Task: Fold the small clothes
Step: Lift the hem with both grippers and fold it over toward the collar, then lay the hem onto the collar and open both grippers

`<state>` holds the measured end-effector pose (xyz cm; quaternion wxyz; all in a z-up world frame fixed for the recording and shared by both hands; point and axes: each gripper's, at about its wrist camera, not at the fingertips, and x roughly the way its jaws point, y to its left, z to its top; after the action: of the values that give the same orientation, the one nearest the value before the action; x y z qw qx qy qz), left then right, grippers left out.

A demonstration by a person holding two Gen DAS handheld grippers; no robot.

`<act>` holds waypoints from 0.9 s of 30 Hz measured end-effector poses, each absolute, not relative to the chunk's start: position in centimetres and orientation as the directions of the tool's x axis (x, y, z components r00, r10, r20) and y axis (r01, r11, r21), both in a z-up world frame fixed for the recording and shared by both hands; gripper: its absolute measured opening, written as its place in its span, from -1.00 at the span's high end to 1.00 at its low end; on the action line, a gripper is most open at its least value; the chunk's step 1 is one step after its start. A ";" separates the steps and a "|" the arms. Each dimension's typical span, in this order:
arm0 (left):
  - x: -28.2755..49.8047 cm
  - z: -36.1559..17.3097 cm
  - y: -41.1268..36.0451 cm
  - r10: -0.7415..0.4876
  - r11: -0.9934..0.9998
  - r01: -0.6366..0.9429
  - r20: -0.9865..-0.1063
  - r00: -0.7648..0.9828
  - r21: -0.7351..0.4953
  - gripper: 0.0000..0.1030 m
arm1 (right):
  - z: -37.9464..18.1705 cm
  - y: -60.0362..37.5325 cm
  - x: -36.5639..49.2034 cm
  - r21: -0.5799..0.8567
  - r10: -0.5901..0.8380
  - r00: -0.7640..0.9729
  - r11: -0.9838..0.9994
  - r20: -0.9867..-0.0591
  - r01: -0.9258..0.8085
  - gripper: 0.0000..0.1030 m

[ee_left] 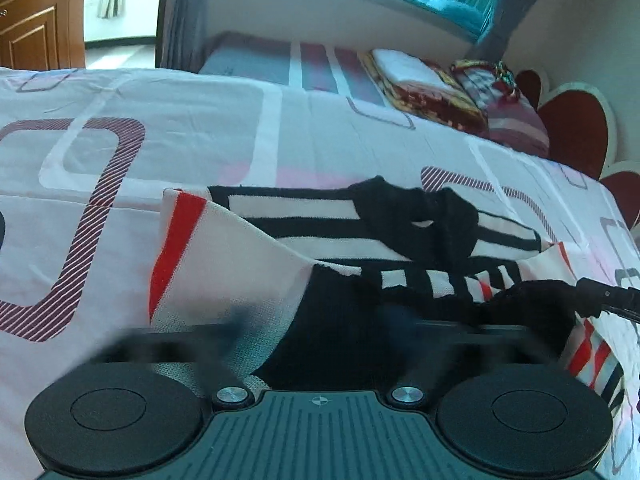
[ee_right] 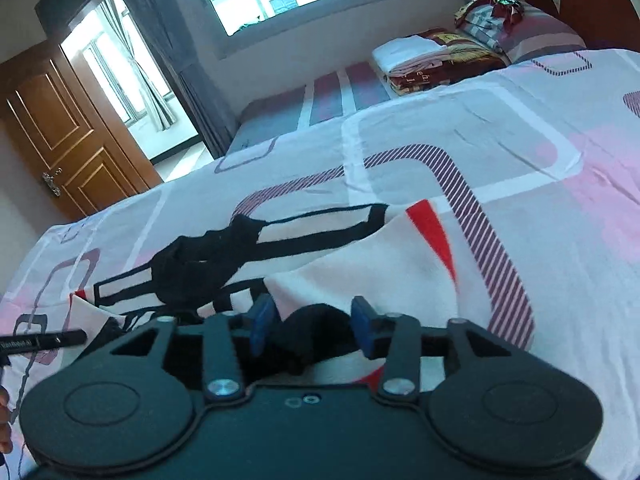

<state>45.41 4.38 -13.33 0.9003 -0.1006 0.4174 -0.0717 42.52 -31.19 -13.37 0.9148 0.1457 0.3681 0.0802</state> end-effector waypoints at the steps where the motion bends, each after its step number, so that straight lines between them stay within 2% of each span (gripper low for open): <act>1: 45.1 -13.2 4.2 -0.205 0.972 0.053 -0.723 0.660 -0.227 -1.00 | -13.2 -31.4 42.3 0.316 0.250 0.719 0.948 -0.648 -0.044 -0.05; 4: 45.9 -14.2 3.7 -0.237 0.968 0.074 -0.768 0.595 -0.241 -0.99 | -13.4 -32.0 42.7 0.315 0.254 0.717 0.948 -0.649 -0.051 -0.10; 5: 45.9 -14.7 3.5 -0.249 0.965 0.079 -0.781 0.573 -0.250 -0.87 | -13.5 -32.2 42.9 0.329 0.266 0.710 0.943 -0.652 -0.050 -0.10; 8: 45.1 -15.4 2.3 -0.217 0.976 0.113 -0.792 0.570 -0.186 -0.42 | -13.9 -32.3 43.0 0.350 0.287 0.695 0.935 -0.659 -0.055 -0.10; 11: 44.5 -15.1 2.3 -0.222 0.975 0.117 -0.784 0.579 -0.189 0.06 | -13.7 -32.5 42.5 0.365 0.305 0.711 0.928 -0.633 -0.073 -0.14; 12: 44.3 -15.0 2.4 -0.223 0.975 0.117 -0.784 0.579 -0.191 0.16 | -13.5 -32.7 42.4 0.368 0.310 0.719 0.926 -0.622 -0.080 -0.17; 13: 44.2 -14.7 2.6 -0.227 0.974 0.120 -0.782 0.581 -0.193 0.46 | -13.4 -32.8 42.3 0.362 0.311 0.723 0.928 -0.617 -0.090 -0.22; 14: 44.1 -14.5 2.7 -0.236 0.972 0.129 -0.780 0.579 -0.199 0.66 | -13.3 -32.8 42.3 0.357 0.319 0.722 0.928 -0.614 -0.106 -0.22; 16: 43.7 -14.3 2.7 -0.246 0.969 0.149 -0.775 0.583 -0.195 0.67 | -13.3 -32.7 42.4 0.376 0.371 0.707 0.913 -0.603 -0.158 -0.26; 17: 43.5 -14.2 2.5 -0.238 0.971 0.159 -0.773 0.589 -0.178 0.68 | -13.3 -32.5 42.5 0.376 0.394 0.697 0.907 -0.600 -0.189 -0.36; 19: 43.0 -14.3 2.2 -0.222 0.975 0.157 -0.761 0.610 -0.158 0.70 | -13.6 -31.8 43.0 0.320 0.379 0.682 0.922 -0.626 -0.220 -0.46; 22: 42.5 -13.9 2.3 -0.232 0.972 0.136 -0.738 0.634 -0.189 0.71 | -14.2 -30.9 44.2 0.260 0.359 0.661 0.933 -0.659 -0.248 -0.45; 24: 42.3 -13.5 2.1 -0.230 0.973 0.132 -0.717 0.658 -0.191 0.71 | -14.5 -30.5 44.6 0.235 0.357 0.660 0.934 -0.661 -0.270 -0.29; 25: 42.2 -13.2 2.1 -0.223 0.974 0.127 -0.705 0.673 -0.187 0.71 | -14.7 -30.2 45.0 0.228 0.355 0.653 0.934 -0.669 -0.275 0.10; 26: 42.2 -13.0 2.0 -0.219 0.975 0.121 -0.697 0.683 -0.188 0.71 | -14.9 -30.0 45.5 0.234 0.358 0.641 0.933 -0.679 -0.273 0.38; 27: 42.2 -12.7 2.0 -0.217 0.975 0.116 -0.687 0.693 -0.191 0.71 | -15.2 -29.9 45.8 0.226 0.346 0.636 0.937 -0.690 -0.264 0.48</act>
<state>42.23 2.03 -12.74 0.9177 -0.0661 0.3811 -0.0909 45.84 -29.85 -15.18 0.9028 0.0520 0.3919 0.1690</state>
